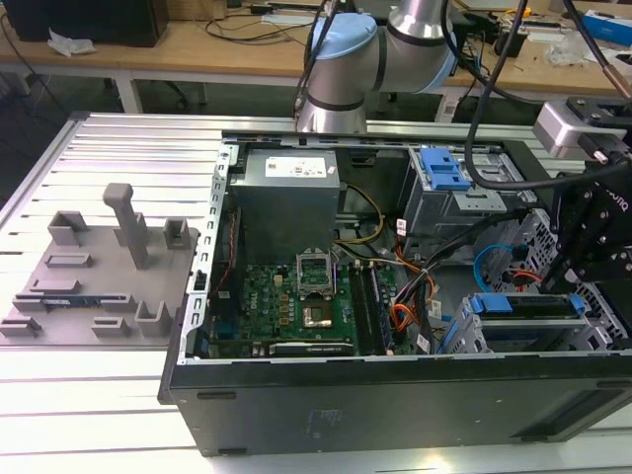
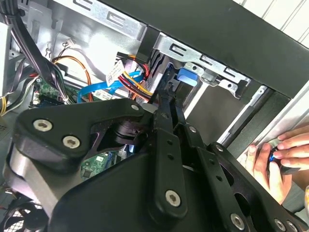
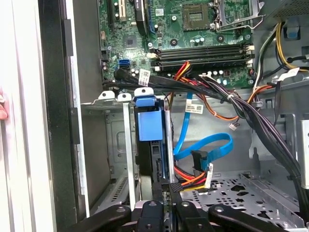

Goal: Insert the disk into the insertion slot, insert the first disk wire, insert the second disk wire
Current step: 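Insert the first disk wire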

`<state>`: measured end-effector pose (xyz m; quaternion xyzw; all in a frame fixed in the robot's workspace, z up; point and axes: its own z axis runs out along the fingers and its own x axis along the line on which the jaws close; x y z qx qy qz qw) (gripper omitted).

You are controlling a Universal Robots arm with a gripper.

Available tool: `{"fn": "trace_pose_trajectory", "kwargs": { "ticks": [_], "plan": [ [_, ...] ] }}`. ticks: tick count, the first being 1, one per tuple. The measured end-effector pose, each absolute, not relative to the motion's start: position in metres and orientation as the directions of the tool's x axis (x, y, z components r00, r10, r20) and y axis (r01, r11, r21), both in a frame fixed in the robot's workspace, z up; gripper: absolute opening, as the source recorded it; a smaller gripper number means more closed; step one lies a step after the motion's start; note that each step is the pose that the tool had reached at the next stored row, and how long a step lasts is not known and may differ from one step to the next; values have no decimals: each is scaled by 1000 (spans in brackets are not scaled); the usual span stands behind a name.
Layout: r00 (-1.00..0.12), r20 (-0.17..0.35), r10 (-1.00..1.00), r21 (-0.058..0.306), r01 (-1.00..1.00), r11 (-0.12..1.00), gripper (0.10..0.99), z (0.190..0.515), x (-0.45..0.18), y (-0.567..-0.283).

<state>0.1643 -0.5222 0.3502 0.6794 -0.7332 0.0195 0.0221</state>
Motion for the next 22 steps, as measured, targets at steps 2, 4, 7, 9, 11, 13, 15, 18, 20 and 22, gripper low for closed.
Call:
{"fn": "trace_pose_trajectory", "kwargs": {
  "ticks": [2,4,7,9,11,13,15,18,20,22],
  "plan": [
    [-76,59,-995,2,-997,76,165,350,164,-523],
    [-76,59,-995,1,-997,76,165,349,164,-523],
    [-76,59,-995,2,-997,76,165,348,164,-523],
    [-76,59,-995,1,-997,76,165,348,164,-524],
    [-76,59,-995,2,-997,76,165,347,164,-524],
    [-76,59,-995,1,-997,76,165,347,164,-524],
    [-76,59,-995,2,-997,76,165,346,164,-524],
    [-76,59,-995,2,-997,76,165,346,164,-524],
    [-76,59,-995,2,-997,76,165,345,164,-524],
    [-76,59,-995,2,-997,76,165,345,164,-524]
  ]
}}
